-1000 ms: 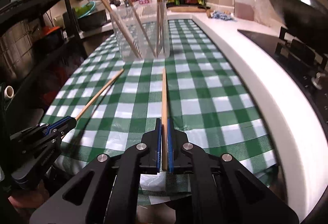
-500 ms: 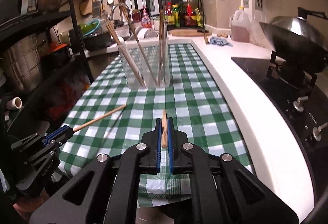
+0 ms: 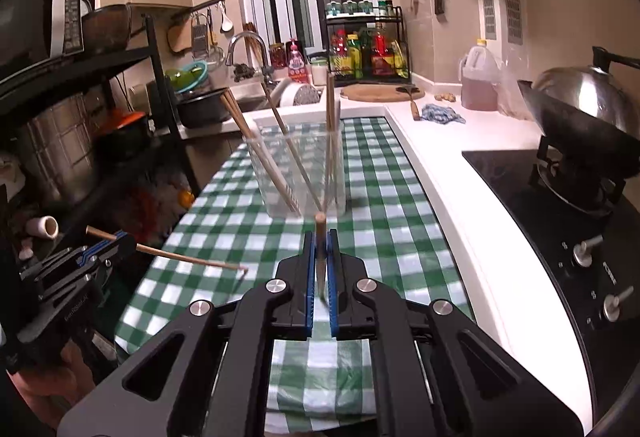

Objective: Organize utensils
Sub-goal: 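Lift both chopsticks and carry them over the clear container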

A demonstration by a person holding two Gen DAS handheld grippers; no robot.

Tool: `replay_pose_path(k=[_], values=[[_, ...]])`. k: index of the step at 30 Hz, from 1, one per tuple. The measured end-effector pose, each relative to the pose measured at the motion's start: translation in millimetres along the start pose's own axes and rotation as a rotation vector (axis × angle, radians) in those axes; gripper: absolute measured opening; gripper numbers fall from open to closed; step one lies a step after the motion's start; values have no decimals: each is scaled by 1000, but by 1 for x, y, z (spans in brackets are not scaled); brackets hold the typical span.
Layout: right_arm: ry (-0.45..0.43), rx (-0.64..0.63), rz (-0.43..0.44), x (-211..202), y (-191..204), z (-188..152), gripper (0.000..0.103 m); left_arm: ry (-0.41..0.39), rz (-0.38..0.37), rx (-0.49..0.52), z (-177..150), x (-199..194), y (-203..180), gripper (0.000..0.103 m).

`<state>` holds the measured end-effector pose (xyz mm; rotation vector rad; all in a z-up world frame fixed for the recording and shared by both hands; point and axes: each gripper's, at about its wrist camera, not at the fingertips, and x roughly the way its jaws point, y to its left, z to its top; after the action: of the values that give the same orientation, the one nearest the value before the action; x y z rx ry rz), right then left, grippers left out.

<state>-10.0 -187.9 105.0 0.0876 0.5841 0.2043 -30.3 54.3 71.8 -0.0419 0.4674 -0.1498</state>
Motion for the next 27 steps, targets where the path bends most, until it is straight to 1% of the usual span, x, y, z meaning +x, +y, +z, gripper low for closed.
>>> replay_pose_path(k=[4,8,12,14,17,20,24,27], values=[[-14,7,26,4,1,19,6,-14,-17,-10,23,3,3,6],[-16,6,47,10,2,40,6,-3,-43,-22,48,11,8,6],[-1,0,61,19,2,59,6,20,-57,-47,67,18,15,6],[11,-10,55,23,3,67,6,33,-66,-57,77,22,18,6],[38,-22,61,31,3,83,6,38,-68,-56,91,27,21,6],[41,-54,71,32,6,103,6,22,-76,-59,113,31,26,6],[25,-79,102,33,11,140,6,-13,-87,-59,145,36,30,6],[-2,-114,100,35,17,171,6,-44,-89,-51,170,40,30,6]])
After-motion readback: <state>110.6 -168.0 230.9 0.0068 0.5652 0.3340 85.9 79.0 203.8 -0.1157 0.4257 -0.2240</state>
